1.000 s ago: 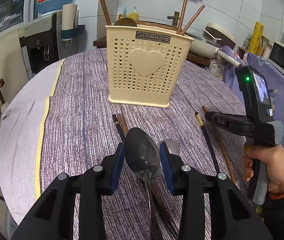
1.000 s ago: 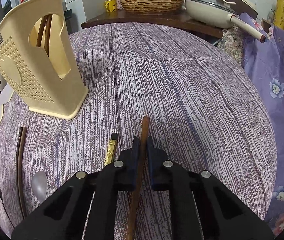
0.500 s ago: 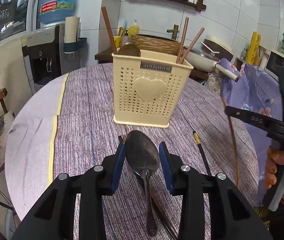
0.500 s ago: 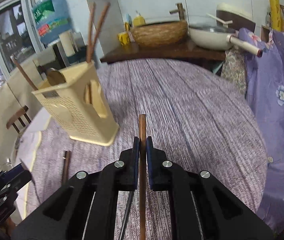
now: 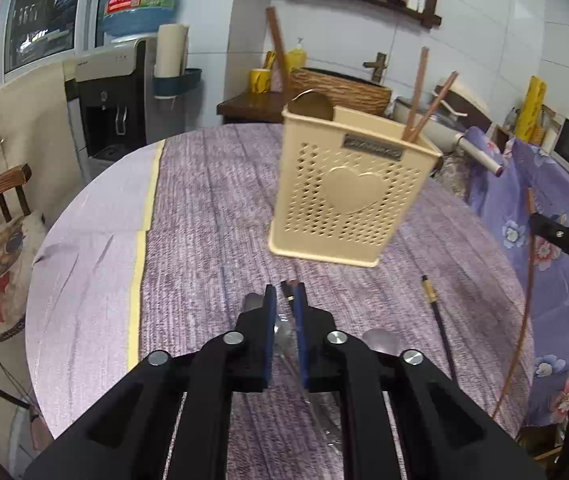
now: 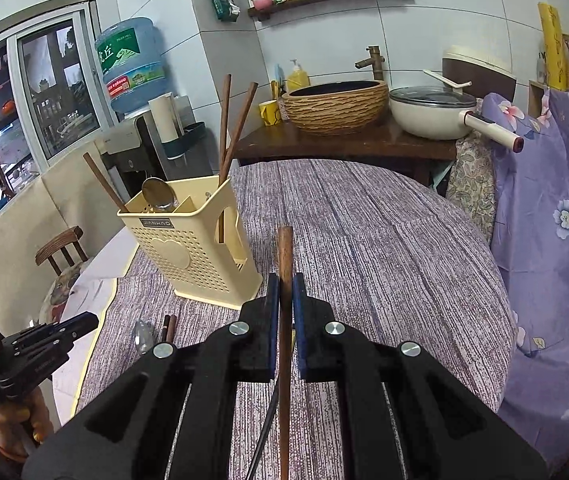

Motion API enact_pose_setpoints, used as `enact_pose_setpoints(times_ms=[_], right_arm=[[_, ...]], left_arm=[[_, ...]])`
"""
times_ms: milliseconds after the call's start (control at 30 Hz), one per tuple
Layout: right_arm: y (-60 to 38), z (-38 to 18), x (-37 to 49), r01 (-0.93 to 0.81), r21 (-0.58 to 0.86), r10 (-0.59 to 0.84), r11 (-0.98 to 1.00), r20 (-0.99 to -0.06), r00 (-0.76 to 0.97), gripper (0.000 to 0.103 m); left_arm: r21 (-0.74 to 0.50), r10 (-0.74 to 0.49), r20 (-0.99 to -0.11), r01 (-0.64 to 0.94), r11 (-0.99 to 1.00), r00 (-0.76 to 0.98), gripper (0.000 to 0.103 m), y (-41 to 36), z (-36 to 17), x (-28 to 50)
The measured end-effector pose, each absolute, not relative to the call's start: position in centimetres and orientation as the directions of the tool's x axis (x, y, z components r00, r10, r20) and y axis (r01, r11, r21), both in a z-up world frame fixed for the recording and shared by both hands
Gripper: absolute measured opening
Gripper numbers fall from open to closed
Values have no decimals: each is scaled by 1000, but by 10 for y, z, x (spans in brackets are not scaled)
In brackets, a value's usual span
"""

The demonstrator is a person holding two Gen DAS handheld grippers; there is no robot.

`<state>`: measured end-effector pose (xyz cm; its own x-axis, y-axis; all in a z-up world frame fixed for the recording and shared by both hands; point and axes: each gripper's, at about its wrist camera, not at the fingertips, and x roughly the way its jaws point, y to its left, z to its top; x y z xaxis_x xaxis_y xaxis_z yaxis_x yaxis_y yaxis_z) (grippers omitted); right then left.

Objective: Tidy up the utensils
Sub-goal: 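Lift the held spoon and chopstick up toward the cream holder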

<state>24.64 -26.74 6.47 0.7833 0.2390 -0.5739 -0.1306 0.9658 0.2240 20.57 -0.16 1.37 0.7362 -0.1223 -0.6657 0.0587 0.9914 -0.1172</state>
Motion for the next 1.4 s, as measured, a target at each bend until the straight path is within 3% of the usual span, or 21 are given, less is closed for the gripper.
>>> enact_pose_setpoints(times_ms=[67,100,267,700,800,1033,1400], right_arm=[[-267,65,247,-130,226,240,965,-571,785,8],[-267,65,247,-131,226,240,965,-570,786,8],[-267,65,246,-134,227,242,965,-567,787,8],[-265,65,243,-143,234,254,962,-564,786,8],[-265,65,243,-145,237,257,961,-562,786,8],[-264,65,243,-144,238,257,961,-562,786,8],[-263,63,242,-144,238,257,961,-559,788,8]], left_arm=[[-93,-76,-683,16,996,726,56,2,7,210],[-77,-54,-687,1,997,725,59,3,3,211],[36,38,-735,-17,999,677,58,-8,-23,219],[153,111,-777,14,988,620,56,-32,-57,225],[155,117,-784,10,988,610,55,-32,-56,237],[137,108,-808,6,991,579,41,-35,-53,259],[69,58,-798,-4,998,600,40,-29,-44,263]])
